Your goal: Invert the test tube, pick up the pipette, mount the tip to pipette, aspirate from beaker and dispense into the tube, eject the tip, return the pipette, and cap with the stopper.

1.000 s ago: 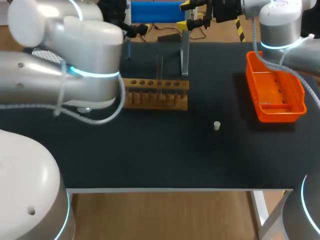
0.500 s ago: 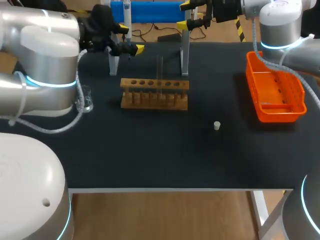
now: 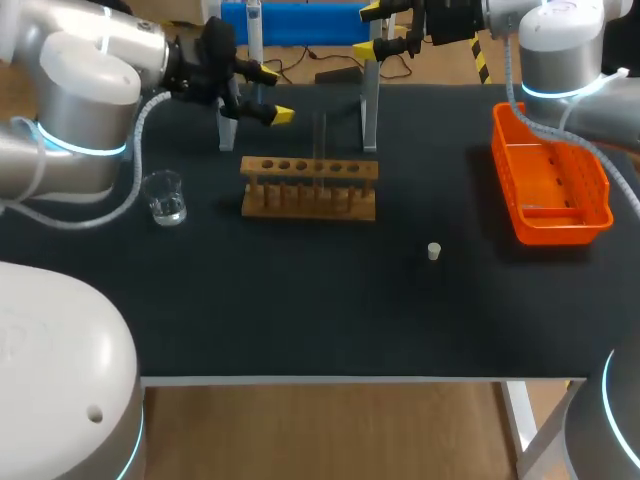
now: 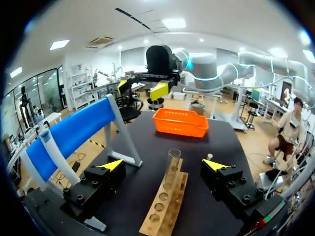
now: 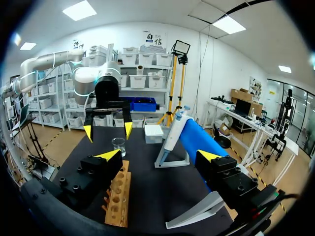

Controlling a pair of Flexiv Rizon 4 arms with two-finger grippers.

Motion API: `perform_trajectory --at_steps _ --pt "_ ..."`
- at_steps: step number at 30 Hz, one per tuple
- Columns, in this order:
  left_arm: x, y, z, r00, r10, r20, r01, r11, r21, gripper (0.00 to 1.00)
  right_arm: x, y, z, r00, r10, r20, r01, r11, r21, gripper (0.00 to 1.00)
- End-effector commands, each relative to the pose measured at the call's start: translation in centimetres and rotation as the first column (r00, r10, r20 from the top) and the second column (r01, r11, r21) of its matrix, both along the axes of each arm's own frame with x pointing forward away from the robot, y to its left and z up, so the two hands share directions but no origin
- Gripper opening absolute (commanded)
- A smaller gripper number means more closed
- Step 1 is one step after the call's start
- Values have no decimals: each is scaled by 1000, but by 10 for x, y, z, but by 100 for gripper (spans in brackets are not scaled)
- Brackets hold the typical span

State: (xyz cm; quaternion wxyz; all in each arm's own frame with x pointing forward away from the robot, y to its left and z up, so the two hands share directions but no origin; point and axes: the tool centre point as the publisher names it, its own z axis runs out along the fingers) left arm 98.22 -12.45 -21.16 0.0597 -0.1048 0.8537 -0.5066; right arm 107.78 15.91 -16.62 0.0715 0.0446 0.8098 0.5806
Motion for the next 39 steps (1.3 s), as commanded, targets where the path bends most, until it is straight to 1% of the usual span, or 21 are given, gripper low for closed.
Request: perform_trajectory --at_steps 1,5,11,26,28,39 --pt "9 -7 -8 991 -118 -69 118 993 -6 100 1 -1 1 1000 3 -2 -3 1000 -3 100" --pt "8 -13 -16 989 -130 -76 130 992 -5 100 1 -1 1 1000 3 -2 -3 1000 -3 100" --pt "3 -23 -25 988 -140 -68 139 990 -13 100 1 -1 1 1000 3 -2 -3 1000 -3 100" --pt "-14 -50 -50 997 -57 -44 58 998 16 100 1 -1 1 1000 3 -2 -3 1000 -3 100" --pt "-14 -53 -52 999 -40 -32 41 999 20 100 1 -1 1 1000 3 -2 -3 1000 -3 100" --pt "-8 -65 -66 999 -12 -30 12 1000 14 100 1 -1 1 1000 3 -2 -3 1000 -3 100"
